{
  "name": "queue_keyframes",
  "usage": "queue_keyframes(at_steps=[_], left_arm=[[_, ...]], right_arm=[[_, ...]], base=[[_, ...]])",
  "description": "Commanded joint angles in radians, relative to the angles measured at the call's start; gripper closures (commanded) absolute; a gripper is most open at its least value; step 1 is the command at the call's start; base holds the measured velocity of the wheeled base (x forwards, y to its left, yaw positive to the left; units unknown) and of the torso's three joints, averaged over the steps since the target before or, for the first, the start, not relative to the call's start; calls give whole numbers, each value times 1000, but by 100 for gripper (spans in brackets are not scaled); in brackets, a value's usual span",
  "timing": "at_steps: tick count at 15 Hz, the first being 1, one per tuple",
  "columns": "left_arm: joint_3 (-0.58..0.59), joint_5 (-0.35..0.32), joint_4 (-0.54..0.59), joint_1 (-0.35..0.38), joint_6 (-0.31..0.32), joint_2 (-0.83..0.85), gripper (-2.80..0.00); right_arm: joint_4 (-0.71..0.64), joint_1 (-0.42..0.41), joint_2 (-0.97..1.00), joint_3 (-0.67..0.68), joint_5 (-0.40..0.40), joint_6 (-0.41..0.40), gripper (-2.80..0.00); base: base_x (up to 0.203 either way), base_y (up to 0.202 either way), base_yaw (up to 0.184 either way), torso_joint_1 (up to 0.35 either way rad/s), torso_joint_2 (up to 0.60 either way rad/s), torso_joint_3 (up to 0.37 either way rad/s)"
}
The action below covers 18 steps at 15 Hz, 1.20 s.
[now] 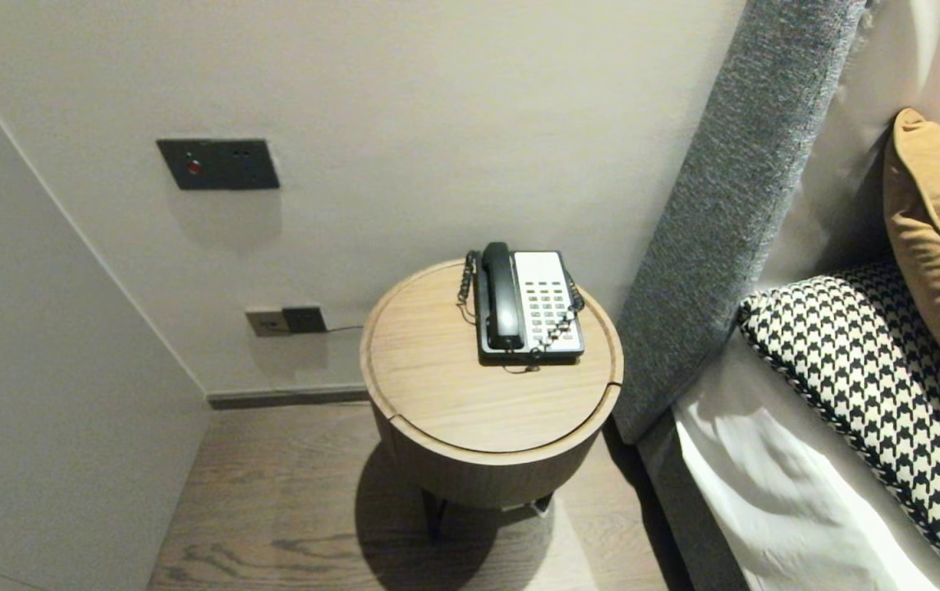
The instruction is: Open the nightstand drawer
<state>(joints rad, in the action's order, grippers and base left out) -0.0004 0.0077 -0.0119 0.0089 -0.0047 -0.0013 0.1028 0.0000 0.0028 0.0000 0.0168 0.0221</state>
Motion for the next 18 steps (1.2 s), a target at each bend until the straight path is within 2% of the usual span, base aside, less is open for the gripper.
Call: queue_keyframes(at_steps=[1, 4, 9, 15, 18], left_arm=[[0, 0, 1, 0, 0, 0, 0], [0, 0, 0, 0, 0, 0, 0], [0, 0, 1, 0, 0, 0, 0], [0, 0, 0, 0, 0, 0, 0], [0, 0, 0, 0, 0, 0, 0]], right_arm=[[2, -2, 2, 40, 0, 1, 0], [5, -2, 4, 40, -3, -1, 0], [47, 0, 131, 31, -3, -2, 0], [562, 27, 522, 34, 32, -41, 0], [776, 66, 704, 32, 150, -100, 0]], base=[[0, 0, 0, 0, 0, 0], [0, 0, 0, 0, 0, 0], [0, 0, 0, 0, 0, 0], [0, 0, 0, 0, 0, 0], [0, 0, 0, 0, 0, 0]])
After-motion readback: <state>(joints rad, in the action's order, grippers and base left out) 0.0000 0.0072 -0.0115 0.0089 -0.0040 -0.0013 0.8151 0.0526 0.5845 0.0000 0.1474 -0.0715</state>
